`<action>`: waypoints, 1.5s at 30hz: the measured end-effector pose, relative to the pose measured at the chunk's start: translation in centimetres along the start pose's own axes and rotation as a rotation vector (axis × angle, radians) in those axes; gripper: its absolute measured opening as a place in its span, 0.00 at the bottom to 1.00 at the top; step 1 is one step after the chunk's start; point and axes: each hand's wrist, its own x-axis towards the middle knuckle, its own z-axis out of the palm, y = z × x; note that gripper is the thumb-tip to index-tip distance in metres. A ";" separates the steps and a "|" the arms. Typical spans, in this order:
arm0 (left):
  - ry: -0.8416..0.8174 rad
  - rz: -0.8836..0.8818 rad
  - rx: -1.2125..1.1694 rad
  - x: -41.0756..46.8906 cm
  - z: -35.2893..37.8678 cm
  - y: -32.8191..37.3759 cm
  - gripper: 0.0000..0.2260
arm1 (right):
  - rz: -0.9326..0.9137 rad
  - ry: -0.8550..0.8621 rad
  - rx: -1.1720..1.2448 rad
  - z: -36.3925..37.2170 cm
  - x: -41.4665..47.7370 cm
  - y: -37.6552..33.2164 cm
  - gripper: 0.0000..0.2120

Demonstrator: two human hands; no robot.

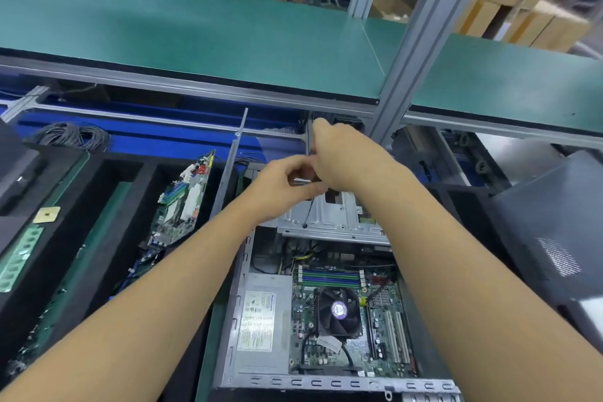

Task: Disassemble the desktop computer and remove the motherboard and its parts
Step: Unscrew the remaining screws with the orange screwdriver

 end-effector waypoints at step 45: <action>-0.080 -0.025 -0.018 0.8 0.4 0.4 0.09 | 0.169 -0.041 0.176 -0.1 -0.4 -0.1 0.14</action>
